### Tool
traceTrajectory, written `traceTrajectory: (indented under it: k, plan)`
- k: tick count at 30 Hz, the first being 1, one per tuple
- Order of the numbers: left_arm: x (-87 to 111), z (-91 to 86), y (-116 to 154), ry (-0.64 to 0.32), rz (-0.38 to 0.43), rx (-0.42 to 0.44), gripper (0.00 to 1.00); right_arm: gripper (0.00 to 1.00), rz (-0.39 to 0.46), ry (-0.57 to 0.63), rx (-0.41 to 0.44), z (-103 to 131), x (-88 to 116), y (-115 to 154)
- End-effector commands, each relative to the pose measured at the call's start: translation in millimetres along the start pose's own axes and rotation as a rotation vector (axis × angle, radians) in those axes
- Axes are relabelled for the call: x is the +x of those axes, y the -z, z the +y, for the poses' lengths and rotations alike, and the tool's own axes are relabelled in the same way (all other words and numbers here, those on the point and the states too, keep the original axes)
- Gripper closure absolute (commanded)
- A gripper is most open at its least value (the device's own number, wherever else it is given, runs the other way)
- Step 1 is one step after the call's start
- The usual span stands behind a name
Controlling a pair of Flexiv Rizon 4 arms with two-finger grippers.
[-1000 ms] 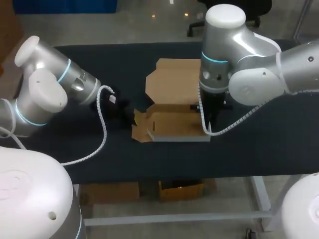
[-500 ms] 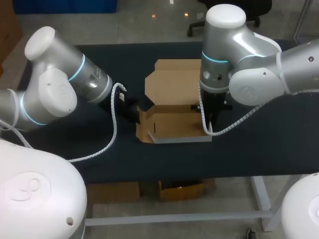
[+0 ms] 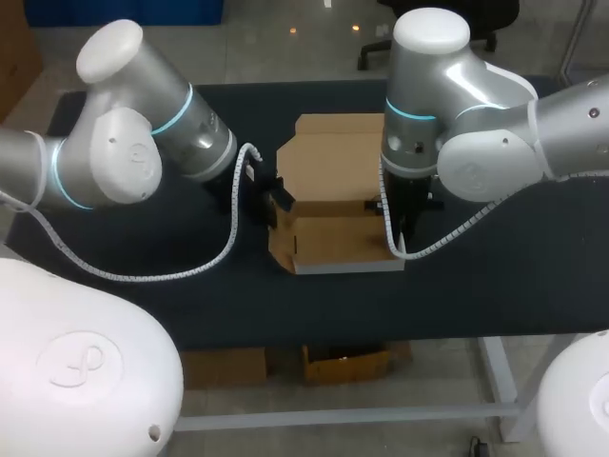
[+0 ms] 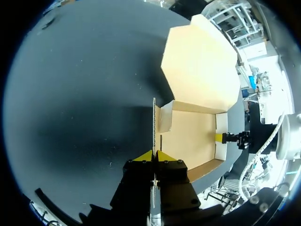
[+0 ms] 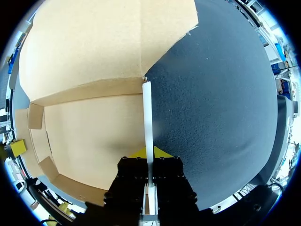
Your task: Assemble the packaging by folding the flat box into shape, placing the metal phone stand inside, and closing the box properly
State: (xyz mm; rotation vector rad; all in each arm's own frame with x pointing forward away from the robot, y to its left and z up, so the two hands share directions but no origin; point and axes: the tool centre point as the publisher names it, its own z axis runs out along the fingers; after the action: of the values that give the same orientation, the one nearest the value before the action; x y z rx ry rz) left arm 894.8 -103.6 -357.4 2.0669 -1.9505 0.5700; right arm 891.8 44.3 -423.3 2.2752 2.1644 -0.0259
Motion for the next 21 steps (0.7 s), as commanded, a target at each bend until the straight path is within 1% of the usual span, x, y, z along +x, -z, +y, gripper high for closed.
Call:
traceTrajectory:
  k: [1, 12, 13, 14, 19, 21]
  plan:
    - [10.3, -1.0, -1.9, 0.014, -0.203, 0.010, 1.00, 1.00, -0.003, 0.000, 0.004, 0.7, 2.4, -1.2]
    - [18.8, -1.5, 1.7, 0.032, -0.239, 0.009, 1.00, 1.00, -0.003, 0.000, 0.004, 0.7, 2.4, -1.2]
    - [19.8, -1.4, 1.6, 0.032, -0.242, 0.008, 0.98, 1.00, -0.003, 0.000, 0.004, 0.7, 2.4, -1.2]
    - [20.8, -1.2, 1.5, 0.033, -0.245, 0.007, 0.93, 1.00, -0.003, 0.000, 0.004, 0.7, 2.4, -1.2]
    - [27.8, 0.6, 1.3, 0.032, -0.260, 0.006, 0.87, 1.00, -0.003, 0.000, 0.004, 0.7, 2.4, -1.2]
    - [30.4, 1.2, 2.1, 0.030, -0.264, 0.004, 0.80, 1.00, -0.003, 0.000, 0.004, 0.7, 2.4, -1.2]
